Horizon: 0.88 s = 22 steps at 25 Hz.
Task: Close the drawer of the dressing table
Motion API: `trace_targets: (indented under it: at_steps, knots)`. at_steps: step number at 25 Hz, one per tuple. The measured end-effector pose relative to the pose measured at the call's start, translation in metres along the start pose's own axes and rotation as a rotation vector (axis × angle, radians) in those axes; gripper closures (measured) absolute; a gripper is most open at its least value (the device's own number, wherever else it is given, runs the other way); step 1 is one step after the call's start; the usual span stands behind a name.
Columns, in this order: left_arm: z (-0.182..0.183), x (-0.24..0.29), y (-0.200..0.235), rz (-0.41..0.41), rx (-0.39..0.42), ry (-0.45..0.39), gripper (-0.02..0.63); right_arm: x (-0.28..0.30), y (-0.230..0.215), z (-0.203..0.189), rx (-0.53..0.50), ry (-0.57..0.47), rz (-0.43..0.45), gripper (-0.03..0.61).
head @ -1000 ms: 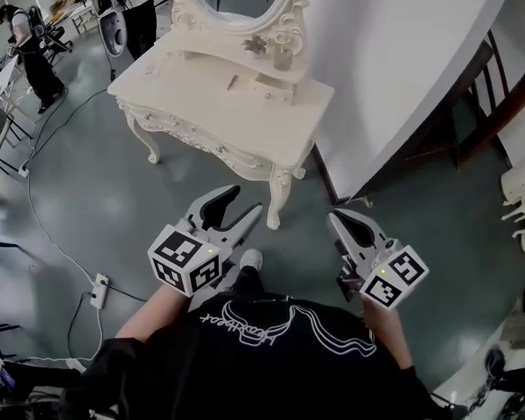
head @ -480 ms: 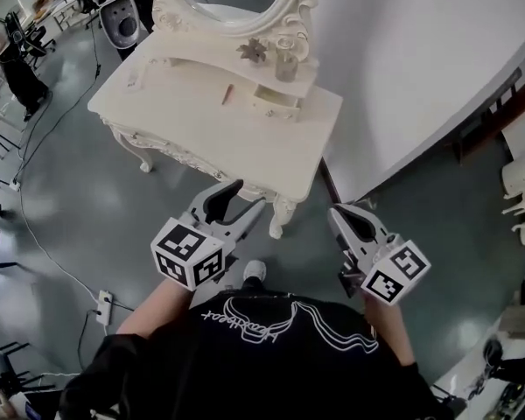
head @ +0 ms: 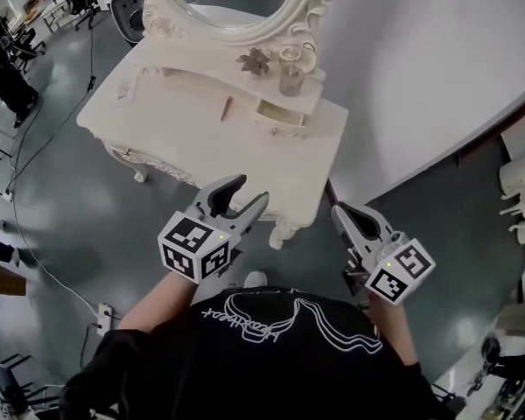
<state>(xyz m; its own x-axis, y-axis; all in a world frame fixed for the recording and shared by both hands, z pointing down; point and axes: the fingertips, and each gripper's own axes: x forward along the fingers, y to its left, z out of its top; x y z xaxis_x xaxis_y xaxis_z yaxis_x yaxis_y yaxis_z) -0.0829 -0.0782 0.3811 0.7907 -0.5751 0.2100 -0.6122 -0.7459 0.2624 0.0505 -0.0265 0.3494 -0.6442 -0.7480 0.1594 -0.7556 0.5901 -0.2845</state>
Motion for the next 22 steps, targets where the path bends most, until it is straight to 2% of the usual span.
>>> trace_targets:
  at_steps: [8, 22]
  knots:
    - [-0.010, 0.035, 0.022, 0.013, 0.071, 0.071, 0.405, 0.015, -0.023, 0.001, 0.028, -0.009, -0.012, 0.574]
    - [-0.030, 0.105, 0.068, 0.117, 0.048, 0.165, 0.405, 0.052, -0.095, 0.006, 0.079, 0.032, 0.052, 0.574]
